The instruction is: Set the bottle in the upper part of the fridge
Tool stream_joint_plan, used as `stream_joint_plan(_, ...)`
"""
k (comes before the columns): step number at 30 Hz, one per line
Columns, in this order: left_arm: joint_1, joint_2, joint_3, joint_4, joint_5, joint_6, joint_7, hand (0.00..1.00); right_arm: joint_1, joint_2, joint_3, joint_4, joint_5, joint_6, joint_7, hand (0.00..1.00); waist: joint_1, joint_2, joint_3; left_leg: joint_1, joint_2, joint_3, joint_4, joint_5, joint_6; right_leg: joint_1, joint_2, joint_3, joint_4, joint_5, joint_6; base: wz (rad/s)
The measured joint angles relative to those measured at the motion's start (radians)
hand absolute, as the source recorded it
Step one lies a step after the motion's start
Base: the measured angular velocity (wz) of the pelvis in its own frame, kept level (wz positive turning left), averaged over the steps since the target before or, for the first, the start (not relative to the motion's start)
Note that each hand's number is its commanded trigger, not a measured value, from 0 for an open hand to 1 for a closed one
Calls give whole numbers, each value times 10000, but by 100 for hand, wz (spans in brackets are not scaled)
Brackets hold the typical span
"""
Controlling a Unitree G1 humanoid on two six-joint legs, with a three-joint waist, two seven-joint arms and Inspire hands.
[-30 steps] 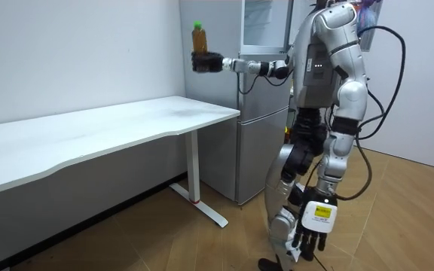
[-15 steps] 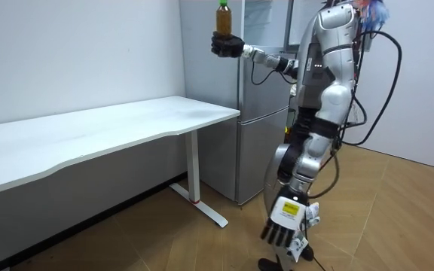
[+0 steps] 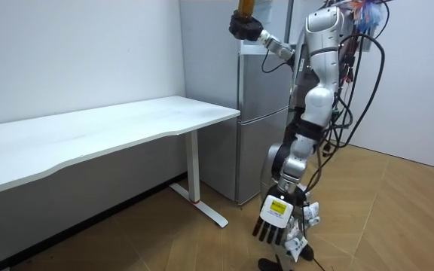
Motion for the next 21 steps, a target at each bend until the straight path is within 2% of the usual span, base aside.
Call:
stream_joint_plan(5,120,-105,131,-2,2,12,0,0,2,0,-395,-75,-3,0,26,100,-203,32,9,20,87,226,28,-47,-35,-25,68,164,0,6,-10,-9)
stream_joint_plan(11,-4,-191,133,-41,1,99,1,0,97,-70,-957,-24,46,1,32,100,-466,44,10,-12,98,250,69,-50,-39,-140,77,224,12,20,-33,-4)
stream_joint_plan(14,-14,-208,368,-94,16,110,-2,0,560,-72,-1531,-35,142,56,147,100,-547,-15,-29,-6,99,250,77,-62,-38,-124,78,216,14,20,-34,0)
stream_joint_plan(15,15,-211,501,-93,18,114,-9,0,669,-72,-1802,-36,145,183,167,100,-584,-34,-42,3,98,251,78,-70,-37,-116,78,219,15,20,-34,0)
stream_joint_plan(17,72,-224,694,-85,16,117,-63,0,672,-72,-2150,-29,145,351,145,100,-677,-36,-40,20,96,268,79,-73,-37,-118,81,259,15,20,-34,-5)
stream_joint_plan(21,264,-196,997,-63,8,91,-64,0,997,-156,-2929,60,758,346,105,100,-742,-57,-20,85,139,299,174,-176,-64,-76,140,428,17,20,-34,-7)
